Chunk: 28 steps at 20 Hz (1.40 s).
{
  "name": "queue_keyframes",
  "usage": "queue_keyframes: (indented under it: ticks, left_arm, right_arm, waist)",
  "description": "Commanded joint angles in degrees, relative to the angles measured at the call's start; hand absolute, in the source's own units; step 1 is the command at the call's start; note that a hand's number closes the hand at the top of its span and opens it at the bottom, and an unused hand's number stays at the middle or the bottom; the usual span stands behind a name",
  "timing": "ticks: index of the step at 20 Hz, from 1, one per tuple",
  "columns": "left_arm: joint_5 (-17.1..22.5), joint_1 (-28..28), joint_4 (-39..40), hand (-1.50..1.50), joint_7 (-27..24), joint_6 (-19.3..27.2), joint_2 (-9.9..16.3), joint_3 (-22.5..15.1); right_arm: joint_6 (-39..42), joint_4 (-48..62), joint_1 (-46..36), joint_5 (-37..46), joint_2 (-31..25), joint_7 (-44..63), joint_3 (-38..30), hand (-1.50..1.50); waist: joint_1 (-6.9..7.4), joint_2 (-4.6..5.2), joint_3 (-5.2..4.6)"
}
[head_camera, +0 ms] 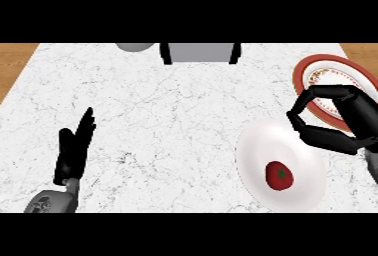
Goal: Pick the tomato from the plate and place it in the plate
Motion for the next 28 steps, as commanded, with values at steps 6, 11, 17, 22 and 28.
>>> queue_keyframes:
  ticks: [6, 11, 17, 22, 28]
  left_arm:
    - [1.7, 2.2, -3.1, 0.00, 1.1, -0.8, -1.8, -0.9]
    - [1.1, -0.4, -5.4, 0.00, 5.8, -0.9, -0.7, -0.8]
    - [0.7, 1.7, -5.4, 0.00, 3.4, -1.3, -1.4, -1.0]
    - [0.3, -0.6, -4.6, 0.00, 5.4, -1.4, -1.5, -0.3]
    - [-1.0, 2.3, -6.0, 0.00, 4.9, -0.5, -3.1, -1.7]
  right_arm:
    - [3.4, 8.3, 19.8, -13.5, 14.6, -22.3, 0.1, -1.50]
    - [16.8, 17.1, 20.3, -0.9, 4.4, -41.0, 2.7, -1.50]
    - [7.0, 18.7, 14.7, 13.2, -2.8, -38.6, 0.8, -1.50]
    - [7.2, 12.2, 13.4, 19.5, -6.2, -29.3, 2.7, -1.50]
    - [16.0, 7.0, 11.1, 25.1, -9.9, -16.7, 8.2, -1.50]
  waist:
    - [0.08, 1.39, 1.18]
    - [1.16, 0.99, 0.70]
    - [1.21, 0.87, 0.52]
    - [0.62, 0.83, 0.47]
    - [1.16, 0.80, 0.44]
